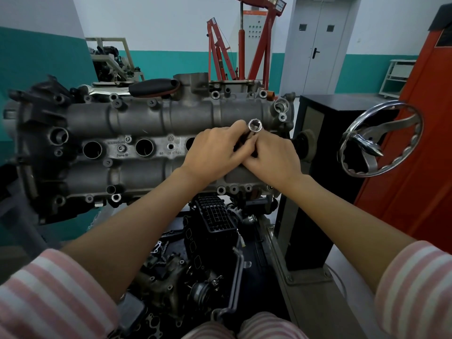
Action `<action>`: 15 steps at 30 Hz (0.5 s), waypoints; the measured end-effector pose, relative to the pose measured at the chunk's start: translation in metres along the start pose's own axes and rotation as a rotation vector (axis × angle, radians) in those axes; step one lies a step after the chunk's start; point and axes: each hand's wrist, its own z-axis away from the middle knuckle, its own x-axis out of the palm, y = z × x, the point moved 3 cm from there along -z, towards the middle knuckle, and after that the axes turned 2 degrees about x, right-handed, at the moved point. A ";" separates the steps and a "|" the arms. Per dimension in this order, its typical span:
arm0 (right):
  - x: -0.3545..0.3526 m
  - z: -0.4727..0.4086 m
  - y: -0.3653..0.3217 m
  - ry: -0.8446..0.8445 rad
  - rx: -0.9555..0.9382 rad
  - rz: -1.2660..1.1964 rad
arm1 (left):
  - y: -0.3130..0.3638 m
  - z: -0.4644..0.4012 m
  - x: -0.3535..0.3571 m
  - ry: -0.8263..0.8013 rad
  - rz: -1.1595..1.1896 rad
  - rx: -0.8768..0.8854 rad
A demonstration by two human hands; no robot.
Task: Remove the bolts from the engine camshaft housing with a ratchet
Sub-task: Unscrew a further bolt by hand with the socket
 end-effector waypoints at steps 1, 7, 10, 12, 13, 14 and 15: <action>0.000 -0.001 0.000 0.003 -0.003 0.020 | -0.001 0.000 0.000 0.008 0.006 -0.010; -0.001 0.003 0.001 0.042 -0.028 -0.017 | -0.002 -0.001 -0.001 0.006 0.034 -0.037; -0.004 0.004 -0.002 0.056 -0.040 -0.060 | 0.001 0.000 -0.001 -0.026 0.000 -0.012; -0.002 0.002 -0.002 0.019 -0.023 -0.053 | 0.002 0.000 -0.002 -0.017 -0.015 -0.006; 0.000 0.001 0.000 0.004 -0.013 -0.044 | 0.002 0.000 -0.002 -0.011 -0.015 -0.003; 0.001 0.001 0.001 -0.003 -0.007 -0.030 | 0.002 0.000 -0.002 -0.006 -0.014 0.001; 0.002 0.000 0.002 -0.008 -0.003 -0.013 | 0.003 0.000 -0.002 -0.007 -0.015 0.006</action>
